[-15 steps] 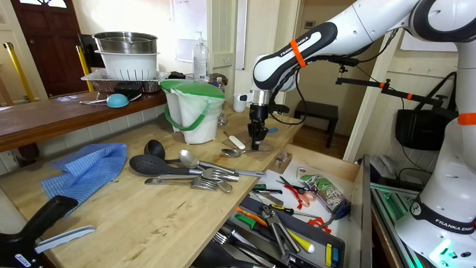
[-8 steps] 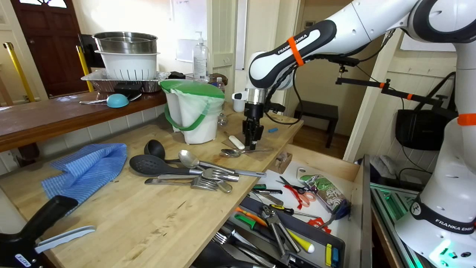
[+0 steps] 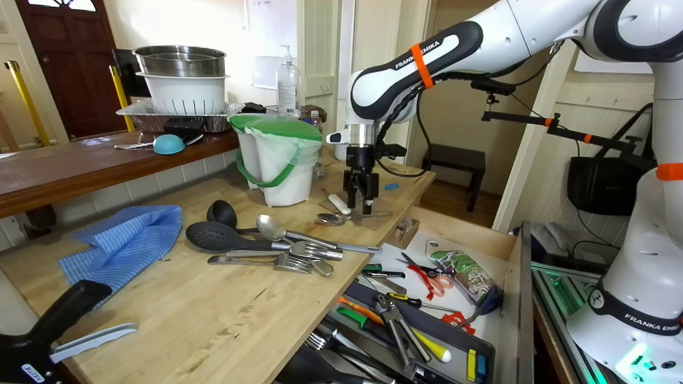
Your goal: Put the spoon in the the drawer
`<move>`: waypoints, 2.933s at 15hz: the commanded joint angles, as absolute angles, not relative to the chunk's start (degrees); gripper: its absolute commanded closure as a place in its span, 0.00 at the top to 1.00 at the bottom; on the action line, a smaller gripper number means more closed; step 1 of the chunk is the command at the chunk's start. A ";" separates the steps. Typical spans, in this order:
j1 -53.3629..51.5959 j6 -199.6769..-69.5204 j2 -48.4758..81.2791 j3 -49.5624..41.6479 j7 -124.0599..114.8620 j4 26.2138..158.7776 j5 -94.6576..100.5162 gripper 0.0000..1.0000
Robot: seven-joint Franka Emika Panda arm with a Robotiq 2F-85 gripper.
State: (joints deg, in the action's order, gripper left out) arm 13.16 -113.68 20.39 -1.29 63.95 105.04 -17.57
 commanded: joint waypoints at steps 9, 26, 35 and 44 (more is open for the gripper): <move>11.33 -111.98 24.47 -2.64 51.61 99.96 -11.47 0.80; 10.79 -115.64 27.14 -0.31 45.73 97.98 -6.29 0.34; 10.97 -114.99 26.30 -0.21 45.25 99.31 -6.44 0.00; 13.23 -116.05 17.58 2.07 58.90 105.95 -10.97 0.02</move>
State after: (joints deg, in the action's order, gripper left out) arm 11.86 -115.67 23.24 0.60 51.80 100.65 -8.37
